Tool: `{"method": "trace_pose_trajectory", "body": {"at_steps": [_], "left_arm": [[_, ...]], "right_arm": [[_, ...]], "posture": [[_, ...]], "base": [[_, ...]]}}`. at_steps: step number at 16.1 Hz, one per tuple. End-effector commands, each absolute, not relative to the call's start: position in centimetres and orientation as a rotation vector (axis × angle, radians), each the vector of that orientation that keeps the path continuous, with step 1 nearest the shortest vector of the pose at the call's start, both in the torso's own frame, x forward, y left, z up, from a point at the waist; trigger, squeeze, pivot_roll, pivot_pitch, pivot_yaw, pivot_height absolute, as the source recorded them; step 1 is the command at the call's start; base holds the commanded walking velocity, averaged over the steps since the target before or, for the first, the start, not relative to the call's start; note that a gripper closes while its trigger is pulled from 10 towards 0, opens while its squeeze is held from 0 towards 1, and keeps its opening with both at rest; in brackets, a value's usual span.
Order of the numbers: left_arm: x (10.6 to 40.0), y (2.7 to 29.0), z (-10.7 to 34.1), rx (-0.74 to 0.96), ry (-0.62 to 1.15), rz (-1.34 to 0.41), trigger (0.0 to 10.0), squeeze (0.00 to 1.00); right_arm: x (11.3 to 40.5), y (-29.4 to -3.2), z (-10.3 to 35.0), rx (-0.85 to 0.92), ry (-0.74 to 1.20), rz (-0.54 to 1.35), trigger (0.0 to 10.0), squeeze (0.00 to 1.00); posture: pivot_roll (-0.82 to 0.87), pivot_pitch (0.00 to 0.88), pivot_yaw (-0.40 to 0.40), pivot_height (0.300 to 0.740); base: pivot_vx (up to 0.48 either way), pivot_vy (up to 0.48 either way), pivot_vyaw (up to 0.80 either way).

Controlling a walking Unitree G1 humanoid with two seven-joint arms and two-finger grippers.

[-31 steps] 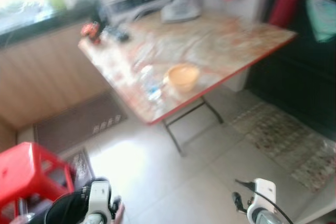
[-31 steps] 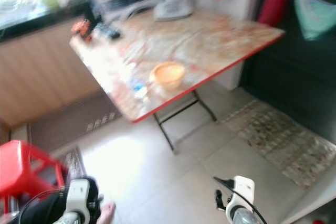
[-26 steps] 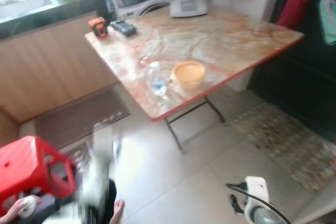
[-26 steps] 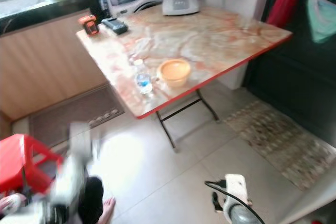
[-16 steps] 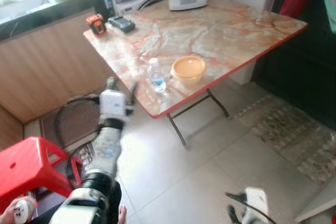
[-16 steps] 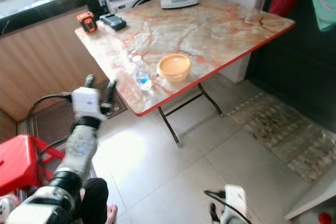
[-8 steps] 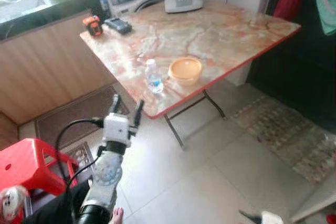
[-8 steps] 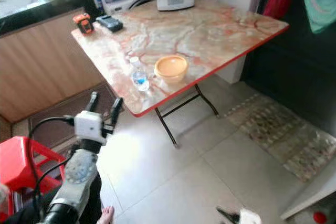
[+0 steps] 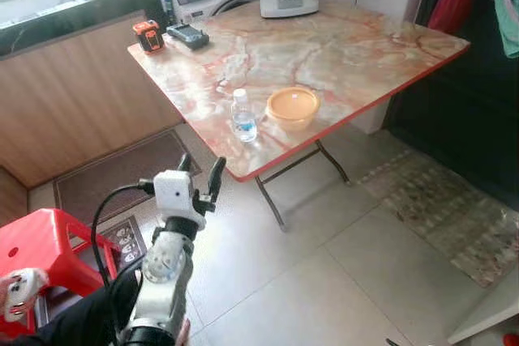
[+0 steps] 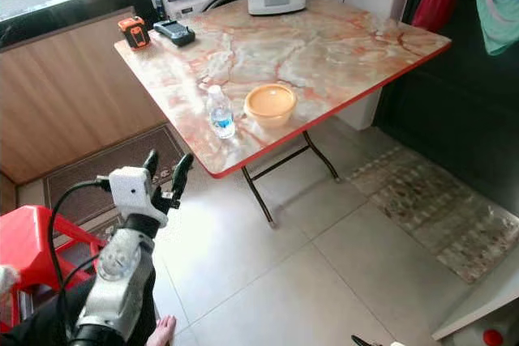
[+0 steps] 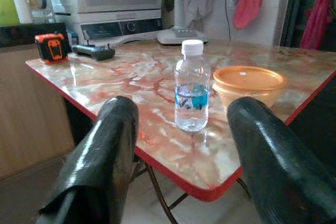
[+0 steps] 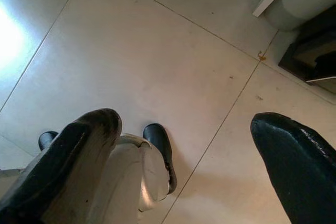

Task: Restocking fridge

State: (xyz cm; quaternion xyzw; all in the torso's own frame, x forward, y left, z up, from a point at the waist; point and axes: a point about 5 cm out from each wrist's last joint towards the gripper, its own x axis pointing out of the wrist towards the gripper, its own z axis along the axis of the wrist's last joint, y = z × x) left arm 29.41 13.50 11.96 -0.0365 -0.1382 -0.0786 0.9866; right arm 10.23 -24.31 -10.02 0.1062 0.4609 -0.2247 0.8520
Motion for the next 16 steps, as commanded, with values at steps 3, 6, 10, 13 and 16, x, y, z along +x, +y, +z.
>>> {"method": "trace_pose_trajectory", "body": {"at_steps": [3, 6, 10, 13, 16], "left_arm": [[30.4, 15.0, 12.6, -0.039, -0.262, -0.144, 10.0, 1.00], [30.8, 17.0, 13.6, -0.058, -0.268, -0.080, 10.0, 0.00], [30.0, 15.1, 14.5, -0.102, -0.262, -0.170, 10.0, 0.00], [29.9, 13.9, 14.5, -0.087, -0.255, -0.230, 10.0, 0.00], [30.5, 14.2, 15.1, -0.113, -0.258, -0.190, 10.0, 0.00]], "right_arm": [[10.4, -23.0, -10.3, 0.252, 0.980, -0.476, 10.0, 0.00], [10.7, -21.2, -10.6, 0.254, 1.001, -0.401, 10.0, 0.00], [10.8, -20.8, -10.6, 0.225, 1.007, -0.354, 10.0, 0.00], [10.6, -21.3, -10.6, 0.240, 0.991, -0.390, 10.0, 0.00], [10.4, -21.6, -10.6, 0.203, 0.998, -0.370, 10.0, 0.00]], "posture": [[-0.01, 0.004, 0.075, 0.740], [0.03, 0.006, 0.048, 0.740], [0.10, 0.034, 0.031, 0.740], [0.05, 0.021, 0.091, 0.740], [0.00, 0.044, 0.104, 0.740]], "base": [[0.000, 0.000, 0.00], [0.000, 0.000, 0.00], [0.000, 0.000, 0.00], [0.000, 0.000, 0.00], [0.170, 0.000, 0.00]]}}
